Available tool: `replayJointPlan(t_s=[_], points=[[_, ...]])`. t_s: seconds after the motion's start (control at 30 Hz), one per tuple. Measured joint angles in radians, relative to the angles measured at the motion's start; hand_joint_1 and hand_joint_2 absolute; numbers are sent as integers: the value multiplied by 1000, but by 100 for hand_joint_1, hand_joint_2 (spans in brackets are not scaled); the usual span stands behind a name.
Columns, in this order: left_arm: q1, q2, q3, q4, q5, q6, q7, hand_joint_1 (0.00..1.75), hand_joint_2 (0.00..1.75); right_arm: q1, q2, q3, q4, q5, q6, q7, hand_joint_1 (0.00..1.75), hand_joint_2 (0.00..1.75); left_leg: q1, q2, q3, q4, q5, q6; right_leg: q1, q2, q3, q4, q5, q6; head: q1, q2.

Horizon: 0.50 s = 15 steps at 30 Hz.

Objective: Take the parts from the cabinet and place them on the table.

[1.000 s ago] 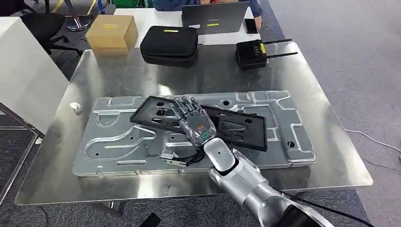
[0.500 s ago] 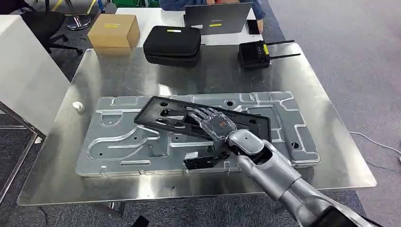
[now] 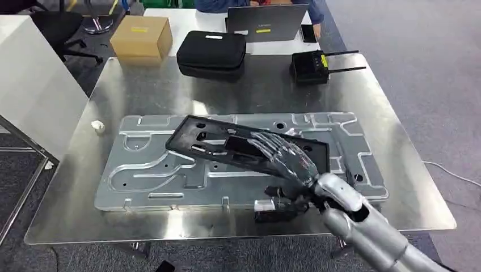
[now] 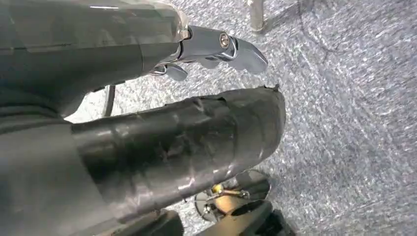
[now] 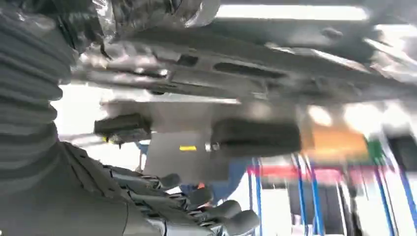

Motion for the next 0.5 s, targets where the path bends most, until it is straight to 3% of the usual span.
replayJointPlan(t_s=[0.07,0.1,0.2,0.23,0.27,0.3,0.37,0.4,0.43,0.5], points=[[1,1,2,0,1,13,10,0,0,146,17,-78,-86,-47,-61,-71,0,175,-1,5,3,9,-14,-12,-12,-5,17,-16,6,-12,-1,0],[2,1,6,0,3,24,13,0,0,213,31,-113,-120,-68,-87,-98,0,175,-2,10,-8,43,-43,-15,-13,-6,21,-19,4,-21,-3,0],[5,1,19,0,7,56,22,0,0,359,98,-202,-199,-96,-178,-136,0,175,0,12,-107,263,-155,-24,-11,-7,20,-15,2,-29,-3,0],[9,1,19,0,10,64,23,0,0,393,117,-223,-217,-98,-195,-141,0,0,-1,12,-125,304,-162,-25,-10,-6,19,-12,1,-30,-3,0],[12,1,21,0,11,75,23,0,0,430,140,-247,-238,-103,-214,-147,0,0,-1,12,-120,295,-144,-24,-10,-4,19,-9,0,-30,-3,0],[14,1,22,0,12,87,23,0,0,459,161,-272,-258,-110,-230,-155,0,0,-1,12,-93,243,-111,-23,-10,-2,18,-6,-3,-30,-3,0],[15,1,24,0,15,104,23,0,0,505,204,-311,-296,-128,-259,-170,0,0,-2,12,3,59,-28,-12,-9,1,19,-1,-6,-26,-3,0],[15,2,26,0,16,110,23,0,0,524,222,-324,-312,-135,-269,-176,0,0,-5,11,26,6,-37,-4,-9,2,18,2,-7,-24,-3,0],[15,2,31,0,18,114,22,0,0,539,236,-335,-326,-143,-277,-182,0,0,-11,12,30,0,-26,-2,-3,2,16,5,-9,-18,-2,0],[18,3,39,0,22,116,21,0,0,570,262,-351,-348,-165,-292,-197,0,0,-14,11,28,3,-23,2,-9,3,16,2,-4,-8,-2,0]])
